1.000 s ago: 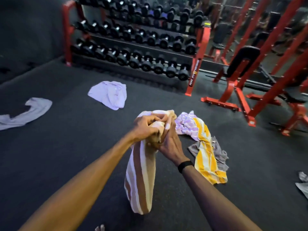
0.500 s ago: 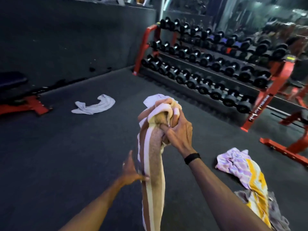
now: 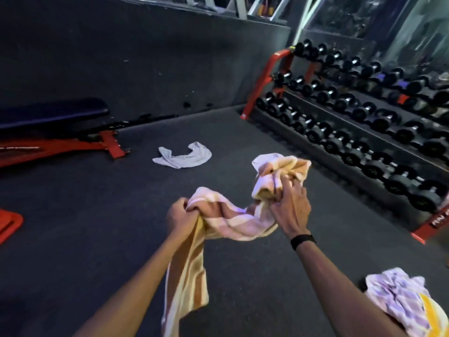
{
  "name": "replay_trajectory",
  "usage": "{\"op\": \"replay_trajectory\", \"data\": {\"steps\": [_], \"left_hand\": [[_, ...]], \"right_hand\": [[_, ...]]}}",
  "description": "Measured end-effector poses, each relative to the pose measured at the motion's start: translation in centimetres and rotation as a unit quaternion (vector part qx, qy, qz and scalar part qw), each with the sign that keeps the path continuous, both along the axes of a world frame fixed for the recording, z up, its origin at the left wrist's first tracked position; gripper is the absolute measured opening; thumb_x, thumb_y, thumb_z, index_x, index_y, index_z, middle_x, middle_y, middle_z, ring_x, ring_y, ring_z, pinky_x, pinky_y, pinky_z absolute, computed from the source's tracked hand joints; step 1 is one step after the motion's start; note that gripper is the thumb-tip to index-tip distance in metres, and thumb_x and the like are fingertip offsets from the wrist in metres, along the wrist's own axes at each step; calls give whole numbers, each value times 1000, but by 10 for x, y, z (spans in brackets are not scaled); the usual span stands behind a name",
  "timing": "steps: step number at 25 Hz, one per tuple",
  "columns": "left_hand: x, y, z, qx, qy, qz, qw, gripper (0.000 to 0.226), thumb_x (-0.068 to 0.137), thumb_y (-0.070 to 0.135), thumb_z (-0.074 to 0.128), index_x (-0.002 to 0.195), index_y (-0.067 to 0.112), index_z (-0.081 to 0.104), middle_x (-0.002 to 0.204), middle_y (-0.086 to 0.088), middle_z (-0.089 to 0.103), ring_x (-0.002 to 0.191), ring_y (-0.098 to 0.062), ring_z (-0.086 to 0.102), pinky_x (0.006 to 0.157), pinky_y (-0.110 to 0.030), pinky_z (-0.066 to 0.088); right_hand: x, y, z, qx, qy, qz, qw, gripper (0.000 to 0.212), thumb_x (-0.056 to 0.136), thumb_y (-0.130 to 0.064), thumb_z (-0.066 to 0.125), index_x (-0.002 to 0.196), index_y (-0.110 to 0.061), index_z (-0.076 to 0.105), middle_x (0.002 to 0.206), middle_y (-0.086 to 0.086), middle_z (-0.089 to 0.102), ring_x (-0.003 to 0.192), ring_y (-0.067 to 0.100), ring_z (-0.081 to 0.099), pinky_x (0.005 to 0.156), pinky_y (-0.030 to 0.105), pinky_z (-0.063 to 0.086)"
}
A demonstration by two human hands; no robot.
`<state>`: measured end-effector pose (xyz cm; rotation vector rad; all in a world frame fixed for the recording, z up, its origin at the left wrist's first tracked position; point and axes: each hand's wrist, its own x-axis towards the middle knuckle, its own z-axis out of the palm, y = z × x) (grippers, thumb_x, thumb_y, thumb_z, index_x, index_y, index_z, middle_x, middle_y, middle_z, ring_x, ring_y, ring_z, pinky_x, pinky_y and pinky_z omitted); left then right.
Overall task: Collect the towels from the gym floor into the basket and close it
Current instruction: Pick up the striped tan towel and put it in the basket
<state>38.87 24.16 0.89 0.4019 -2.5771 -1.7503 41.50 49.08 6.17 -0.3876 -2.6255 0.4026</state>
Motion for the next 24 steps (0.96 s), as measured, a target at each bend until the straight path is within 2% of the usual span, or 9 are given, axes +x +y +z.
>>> {"op": "replay_trajectory", "data": {"steps": [4, 8, 10, 12, 14, 16, 19, 21, 24], "left_hand": [[-46, 11, 58, 29, 99, -14, 995, 17, 67, 31, 66, 82, 24, 65, 75, 6, 72, 73, -10, 68, 65, -30, 54], [-85, -8, 72, 63, 151, -25, 986, 27, 63, 30, 70, 87, 20, 68, 86, 4, 73, 83, -13, 69, 78, -33, 56], [-103, -18, 72, 106, 148, -57, 982, 29, 64, 30, 71, 91, 20, 70, 91, 0, 74, 89, -16, 69, 84, -39, 56], [-113, -14, 76, 179, 151, -96, 968, 29, 68, 21, 66, 94, 10, 71, 94, -10, 73, 88, -20, 68, 83, -39, 54], [-124, -5, 86, 248, 160, -99, 950, 38, 69, 8, 56, 103, -6, 66, 91, -19, 67, 80, -16, 64, 73, -25, 52], [-136, -4, 93, 283, 174, -72, 940, 48, 68, 1, 50, 114, -8, 59, 93, -20, 65, 79, -13, 65, 71, -20, 51], [-147, -14, 55, 163, 191, 11, 968, 68, 60, 14, 67, 126, 18, 50, 116, -4, 61, 103, -10, 61, 88, -24, 50], [-141, -22, 7, 56, 131, 34, 989, 87, 46, 35, 83, 124, 38, 44, 125, 3, 53, 116, -14, 55, 99, -36, 47], [-125, -34, -74, 11, 19, 64, 998, 121, 29, 52, 91, 135, 36, 35, 135, 7, 43, 126, -17, 44, 109, -41, 36]], "right_hand": [[-31, -72, -22, -146, -58, 139, 978, 65, 63, -17, 59, 126, -32, 50, 115, 4, 60, 105, 30, 55, 79, 38, 49], [-67, -101, -17, -432, -76, 292, 850, 63, 68, -30, 77, 124, -35, 48, 118, -6, 64, 109, 12, 62, 92, 35, 53], [-93, -103, -17, -448, -103, 350, 816, 78, 61, -44, 85, 127, -43, 43, 124, -13, 60, 115, 6, 59, 94, 31, 53], [-124, -108, -12, -403, -63, 314, 857, 82, 51, -61, 84, 121, -48, 43, 120, -16, 60, 110, 4, 60, 91, 27, 52], [-155, -107, -4, -363, -33, 253, 896, 84, 47, -73, 76, 119, -41, 47, 111, -12, 66, 101, 10, 64, 85, 36, 54], [-180, -107, 8, -327, -20, 249, 912, 69, 53, -70, 72, 110, -37, 51, 99, -10, 68, 91, 15, 65, 76, 38, 52], [-212, -105, 23, -331, 6, 269, 904, 45, 65, -48, 78, 99, -34, 53, 86, -11, 66, 81, 15, 64, 69, 35, 49], [-230, -102, 31, -371, 14, 290, 882, 43, 66, -44, 78, 101, -33, 57, 86, -12, 67, 81, 10, 64, 71, 35, 50], [-253, -102, 36, -403, 16, 335, 851, 44, 63, -46, 77, 101, -31, 61, 87, -11, 69, 82, 6, 64, 73, 30, 51]]}}
